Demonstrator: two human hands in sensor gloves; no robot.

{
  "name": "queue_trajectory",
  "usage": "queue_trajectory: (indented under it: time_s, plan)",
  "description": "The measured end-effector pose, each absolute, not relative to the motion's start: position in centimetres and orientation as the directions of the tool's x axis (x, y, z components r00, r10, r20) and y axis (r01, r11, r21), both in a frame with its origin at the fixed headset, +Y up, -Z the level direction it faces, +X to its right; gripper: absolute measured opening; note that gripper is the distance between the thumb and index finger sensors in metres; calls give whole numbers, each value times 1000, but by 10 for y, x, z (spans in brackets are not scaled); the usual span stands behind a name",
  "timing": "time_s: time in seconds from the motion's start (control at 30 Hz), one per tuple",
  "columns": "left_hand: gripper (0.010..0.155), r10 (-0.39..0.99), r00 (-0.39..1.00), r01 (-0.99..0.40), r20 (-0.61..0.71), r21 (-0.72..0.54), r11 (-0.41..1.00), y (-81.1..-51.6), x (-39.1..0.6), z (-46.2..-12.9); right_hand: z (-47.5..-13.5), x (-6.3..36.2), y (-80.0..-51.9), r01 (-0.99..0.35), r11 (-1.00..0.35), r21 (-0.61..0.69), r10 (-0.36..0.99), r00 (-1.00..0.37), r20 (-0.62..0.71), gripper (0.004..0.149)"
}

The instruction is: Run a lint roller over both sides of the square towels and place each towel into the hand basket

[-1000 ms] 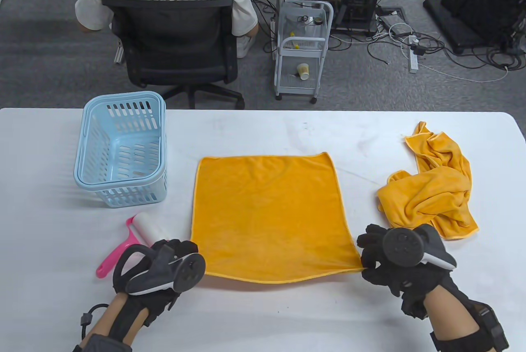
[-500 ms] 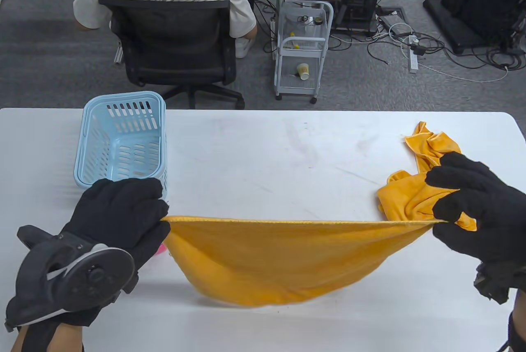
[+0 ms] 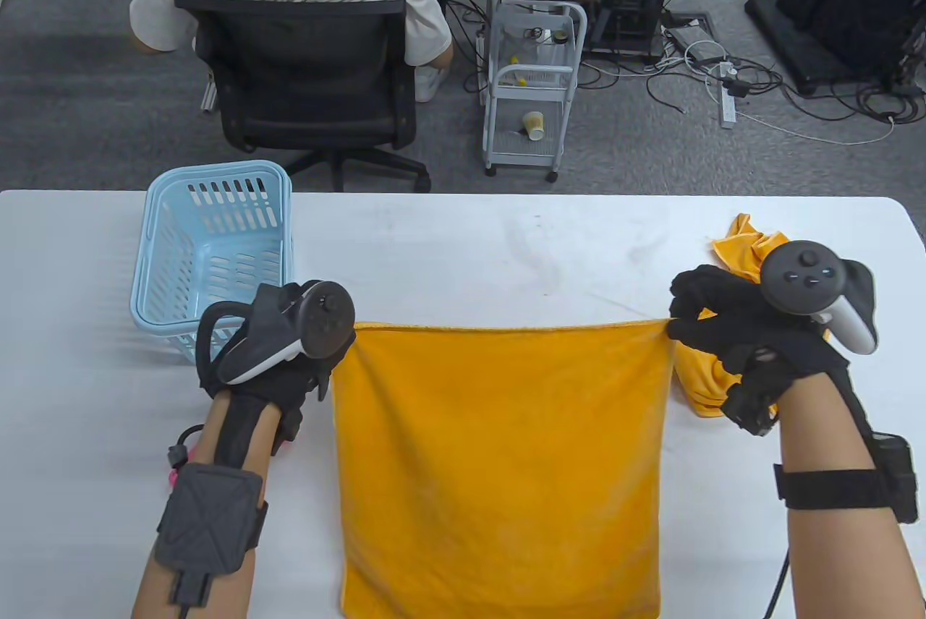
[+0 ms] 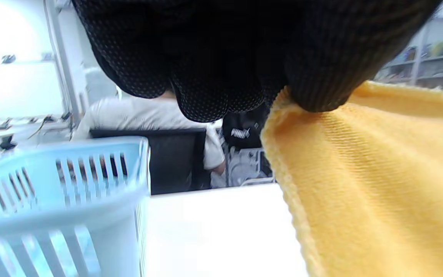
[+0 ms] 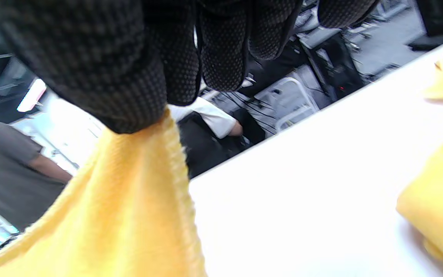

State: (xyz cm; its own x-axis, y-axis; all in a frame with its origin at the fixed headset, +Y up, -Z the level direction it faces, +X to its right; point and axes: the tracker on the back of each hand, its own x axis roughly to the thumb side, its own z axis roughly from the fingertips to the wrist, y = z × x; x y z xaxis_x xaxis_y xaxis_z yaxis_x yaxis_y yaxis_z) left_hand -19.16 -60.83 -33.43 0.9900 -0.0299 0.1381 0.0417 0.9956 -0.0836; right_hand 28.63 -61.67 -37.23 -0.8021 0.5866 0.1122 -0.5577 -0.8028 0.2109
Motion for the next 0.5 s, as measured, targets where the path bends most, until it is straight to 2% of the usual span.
queue_trajectory:
  time_s: [0.13, 0.23, 0.37, 0.4, 0.43, 0.5]
  plan:
    - [37, -63, 995, 75, 71, -180, 981, -668, -181, -364, -400, 270, -683, -557, -792, 249, 570, -821, -24, 39]
    - [37, -86, 996, 86, 10, -195, 977, -699, -175, -380, -412, 257, -712, -511, -830, 222, 509, -858, -71, 39]
    - [38, -119, 991, 105, -66, -179, 978, -721, -171, -395, -423, 246, -726, -441, -887, 137, 426, -896, -125, 40]
    - [40, -137, 986, 121, -95, -161, 980, -726, -171, -398, -425, 244, -729, -411, -908, 82, 395, -905, -160, 42]
    - [46, -146, 983, 130, -113, -138, 982, -729, -171, -400, -426, 241, -731, -376, -926, 29, 364, -912, -188, 53]
    - [52, -163, 982, 149, -100, -134, 980, -730, -171, -399, -426, 238, -733, -337, -941, 18, 328, -927, -183, 65]
